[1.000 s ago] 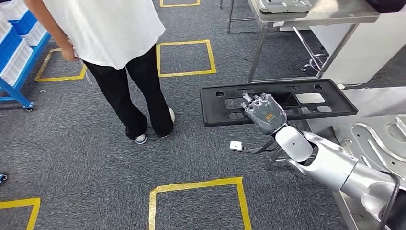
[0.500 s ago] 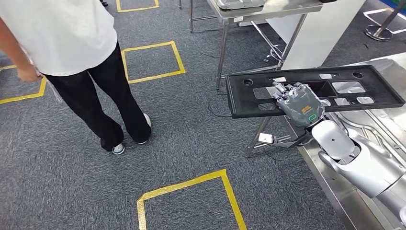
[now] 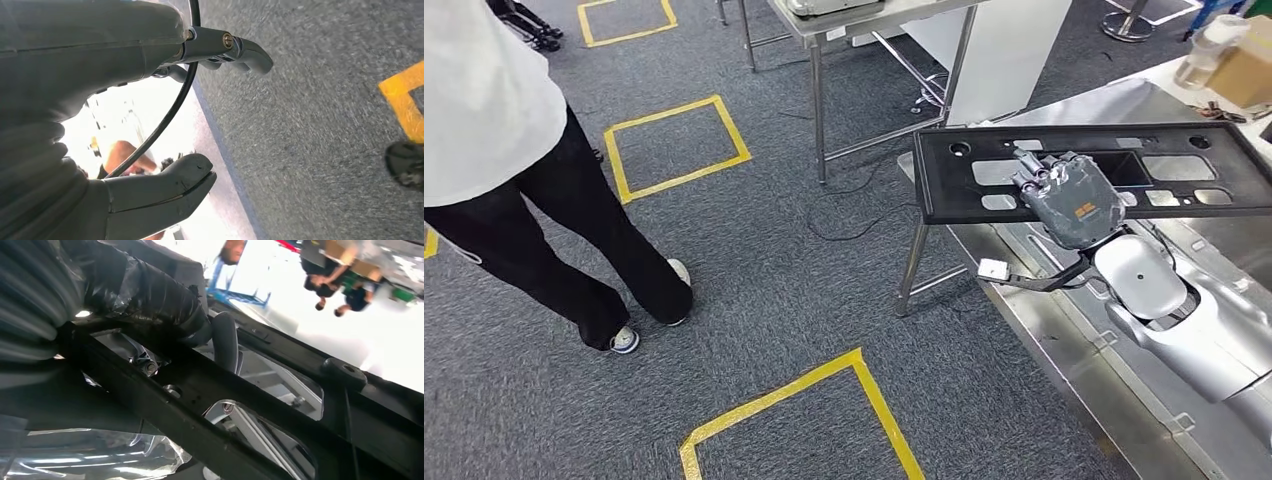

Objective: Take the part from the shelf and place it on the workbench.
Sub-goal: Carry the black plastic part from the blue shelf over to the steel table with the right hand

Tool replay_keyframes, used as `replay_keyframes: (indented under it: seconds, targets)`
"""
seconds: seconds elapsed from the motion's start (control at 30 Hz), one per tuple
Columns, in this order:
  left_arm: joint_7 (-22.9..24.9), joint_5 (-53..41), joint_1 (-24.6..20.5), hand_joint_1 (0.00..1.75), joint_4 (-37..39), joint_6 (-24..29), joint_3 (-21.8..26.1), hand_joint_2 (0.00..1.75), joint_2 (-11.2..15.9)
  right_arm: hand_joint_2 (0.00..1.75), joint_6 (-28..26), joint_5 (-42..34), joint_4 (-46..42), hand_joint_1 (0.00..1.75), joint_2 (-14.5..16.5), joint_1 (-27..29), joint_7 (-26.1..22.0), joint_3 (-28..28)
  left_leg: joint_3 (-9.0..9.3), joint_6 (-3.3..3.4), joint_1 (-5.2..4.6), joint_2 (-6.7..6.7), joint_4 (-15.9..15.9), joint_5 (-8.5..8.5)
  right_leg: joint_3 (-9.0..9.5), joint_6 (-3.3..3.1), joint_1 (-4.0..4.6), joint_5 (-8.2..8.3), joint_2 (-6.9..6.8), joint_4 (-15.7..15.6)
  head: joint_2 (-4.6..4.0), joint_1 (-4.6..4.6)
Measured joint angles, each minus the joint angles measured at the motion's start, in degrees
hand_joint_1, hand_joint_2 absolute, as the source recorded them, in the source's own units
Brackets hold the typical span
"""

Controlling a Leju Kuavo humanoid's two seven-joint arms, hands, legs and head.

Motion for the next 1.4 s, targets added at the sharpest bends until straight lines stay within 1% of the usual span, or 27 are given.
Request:
replay_keyframes:
  seconds: [0.07,0.13,0.2,0.23,0.3,0.33,0.37,0.43,0.47,0.53,0.6,0.63,0.7,0.73,0.8,0.87,0.9,0.93,0.97,1.03,1.1,1.13,1.17,1.23,1.3,1.37,1.4]
  targets:
    - [-0.4,0.1,0.2,0.00,0.0,-0.2,0.0,1.75,0.1,1.75,0.3,0.0,0.8,1.75,0.1,0.1,-1.3,-2.1,3.18,0.74,-0.03,-2.62,-8.0,4.01,-0.10,0.07,-0.07,0.00,1.43,0.1,0.00,0.01]
    - [-0.7,0.4,0.5,0.00,0.0,-0.4,0.0,1.75,0.1,1.75,0.6,0.0,2.1,1.75,0.5,0.3,-2.3,-4.4,4.99,1.07,-0.11,-4.39,-12.1,5.17,-0.39,0.54,-0.36,0.13,2.74,0.1,0.00,0.01]
    - [-1.0,0.7,0.7,0.00,0.0,-0.6,0.0,1.75,0.2,1.75,1.0,0.0,3.7,1.75,0.7,0.9,-3.1,-6.5,5.47,1.20,-0.18,-3.45,-12.8,5.19,-0.61,1.38,-0.62,0.38,4.07,-0.2,0.00,0.00]
    - [-1.1,0.8,0.8,0.00,0.0,-0.8,0.0,1.75,0.2,1.75,1.2,0.0,4.5,1.75,0.8,1.1,-3.3,-7.4,5.74,1.39,-0.13,-2.75,-13.3,5.42,-0.76,1.70,-0.63,0.27,3.72,0.0,0.00,0.02]
    - [-1.4,1.0,1.0,0.00,0.0,-1.1,0.0,1.75,0.2,1.75,1.7,0.0,6.5,1.75,1.3,1.0,-3.5,-8.7,6.31,1.85,0.01,-1.22,-14.5,5.94,-2.15,2.16,-0.41,-1.52,0.74,2.8,0.00,0.04]
    - [-1.5,1.1,1.2,0.00,0.1,-1.3,0.0,1.75,0.3,1.75,2.1,0.0,7.6,1.75,1.7,0.8,-3.4,-9.1,6.47,2.01,-0.02,-0.47,-14.8,6.05,-3.59,2.30,-0.44,-3.13,-1.28,5.8,0.00,0.05]
    - [-1.5,1.2,1.4,0.00,0.1,-1.4,0.0,1.75,0.3,1.75,2.4,0.0,8.8,1.75,2.1,0.5,-3.4,-9.2,6.51,2.11,-0.03,0.28,-14.9,6.05,-5.37,2.55,-0.54,-4.78,-2.52,9.4,0.00,0.05]
    - [-1.6,1.3,1.8,0.00,0.1,-1.5,0.0,1.75,0.5,1.75,3.1,0.0,11.2,1.75,3.1,0.4,-3.3,-9.0,6.50,2.04,0.04,1.78,-14.9,5.87,-7.77,3.11,-1.04,-6.00,-3.39,14.1,0.00,0.05]
    - [-1.6,1.3,1.9,0.00,0.1,-1.5,0.0,1.75,0.5,1.75,3.4,0.0,12.3,1.75,3.6,0.4,-3.2,-8.8,6.49,1.89,0.12,2.50,-14.7,5.72,-7.54,3.40,-1.34,-5.13,-3.68,13.7,0.00,0.05]
    - [-1.6,1.3,1.9,0.00,0.1,-1.4,0.0,1.75,0.5,1.75,3.7,0.0,14.1,1.75,4.5,0.1,-3.2,-8.5,6.47,1.35,0.30,3.86,-14.1,5.19,-4.13,4.00,-1.80,-1.77,-5.32,7.2,0.00,0.05]
    - [-1.5,1.1,1.9,0.00,0.1,-1.1,0.0,1.75,0.7,1.75,4.0,0.0,15.8,1.75,5.6,-0.5,-3.1,-8.3,6.46,0.55,0.16,5.02,-13.3,4.48,-1.03,3.84,-1.56,0.09,-7.39,1.3,0.00,0.04]
    - [-1.4,1.0,1.9,0.00,0.1,-1.0,0.0,1.75,0.8,1.75,4.2,0.0,16.6,1.75,6.2,-0.8,-3.1,-8.1,6.54,0.17,0.04,5.58,-13.0,4.22,-0.52,3.51,-1.33,0.14,-7.76,0.2,0.00,0.03]
    - [-1.2,0.8,1.6,0.00,0.2,-0.8,0.0,1.75,0.8,1.75,4.5,0.0,18.2,1.75,7.4,-1.3,-3.0,-7.5,6.84,-0.46,-0.03,6.73,-12.9,3.92,-0.71,2.54,-1.06,0.08,-6.50,0.4,0.00,0.01]
    - [-1.2,0.8,1.5,0.00,0.2,-0.8,0.0,1.75,0.8,1.75,4.6,0.0,18.8,1.75,8.0,-1.4,-3.0,-7.2,6.88,-0.82,0.11,6.58,-12.6,3.60,-0.77,2.15,-1.10,0.13,-5.86,0.4,0.00,0.02]
    - [-1.1,0.9,1.3,0.00,0.2,-0.8,0.0,1.75,0.7,1.75,4.6,0.0,19.8,1.75,8.8,-1.9,-2.8,-6.7,5.74,-1.32,0.41,4.23,-9.6,1.50,-0.78,1.30,-1.27,0.29,-4.70,0.3,0.00,0.02]
    - [-1.0,0.9,1.4,0.00,0.2,-0.8,0.0,1.75,0.7,1.75,4.6,0.0,20.4,1.75,9.7,-2.2,-2.5,-6.3,2.48,-1.39,0.53,1.38,-2.6,-2.20,-0.86,0.72,-1.13,0.39,-3.49,0.3,0.00,0.02]
    - [-0.9,0.9,1.6,0.00,0.2,-0.8,0.0,1.75,0.7,1.75,4.7,0.0,20.7,1.75,10.1,-2.3,-2.4,-6.0,0.62,-1.31,0.54,0.86,1.1,-3.59,-0.91,0.57,-0.95,0.42,-2.77,0.3,0.00,0.02]
    - [-0.9,1.0,1.7,0.00,0.2,-0.8,0.0,1.75,0.7,1.75,4.7,0.0,21.0,1.75,10.6,-2.4,-2.4,-5.8,-0.69,-1.16,0.52,0.65,3.5,-4.02,-0.94,0.48,-0.75,0.44,-2.01,0.3,0.00,0.02]
    - [-0.8,1.0,1.8,0.00,0.2,-0.8,0.0,1.75,0.7,1.75,4.8,0.0,21.3,1.75,11.0,-2.4,-2.4,-5.6,-1.11,-0.91,0.48,0.54,3.8,-3.34,-0.93,0.44,-0.56,0.45,-1.24,0.3,0.00,0.02]
    - [-0.7,1.2,1.8,0.00,0.2,-0.7,0.0,1.75,0.7,1.75,5.1,0.0,21.9,1.75,11.8,-2.4,-2.3,-5.2,1.10,-0.12,0.29,-0.38,-1.8,0.66,-0.90,0.42,-0.34,0.47,0.26,0.4,0.00,0.02]
    - [-0.7,1.5,1.7,0.00,0.2,-0.5,0.0,1.75,0.9,1.75,5.5,0.0,22.5,1.75,13.0,-2.5,-1.9,-4.6,4.27,0.83,0.25,-3.35,-9.2,3.84,-1.01,0.58,-0.30,0.57,1.73,0.4,0.00,0.03]
    - [-0.6,1.7,1.7,0.00,0.2,-0.4,0.0,1.75,0.9,1.75,5.6,0.0,22.8,1.75,13.7,-2.6,-1.7,-4.2,5.21,1.10,0.20,-4.37,-11.3,4.49,-1.16,0.81,-0.43,0.69,2.45,0.4,0.00,0.03]
    - [-0.6,1.8,1.6,0.00,0.2,-0.3,0.0,1.75,1.0,1.75,5.6,0.0,23.1,1.75,14.2,-2.6,-1.4,-3.8,5.57,1.21,0.17,-4.76,-12.0,4.47,-1.34,1.14,-0.66,0.85,3.16,0.4,0.00,0.03]
    - [-0.6,1.9,1.4,0.00,0.2,-0.3,0.0,1.75,0.9,1.75,5.8,0.0,23.5,1.75,14.7,-2.5,-1.3,-3.2,5.93,1.29,0.07,-3.34,-12.7,4.86,-1.62,1.86,-1.05,1.12,3.95,0.2,0.00,0.02]
    - [-0.6,2.0,1.3,0.00,0.2,-0.2,0.0,1.75,0.9,1.75,6.0,0.0,23.8,1.75,15.1,-2.7,-1.3,-2.9,6.45,1.67,0.22,-1.86,-14.0,5.49,-2.51,2.28,-0.89,-0.02,1.25,1.8,0.00,0.09]
    - [-0.4,2.3,1.3,0.00,0.2,-0.2,0.0,1.75,0.8,1.75,6.2,0.0,24.2,1.75,16.0,-3.2,-1.3,-2.8,6.73,1.93,0.26,-0.24,-14.7,5.78,-5.27,2.62,-0.77,-3.26,-2.47,7.5,0.00,0.15]
    - [-0.3,2.6,1.4,0.00,0.2,-0.2,0.0,1.75,0.7,1.75,6.3,0.0,24.3,1.75,16.5,-3.4,-1.3,-2.6,6.73,1.95,0.25,0.59,-14.7,5.75,-7.02,2.87,-0.91,-4.88,-3.22,11.2,0.00,0.13]
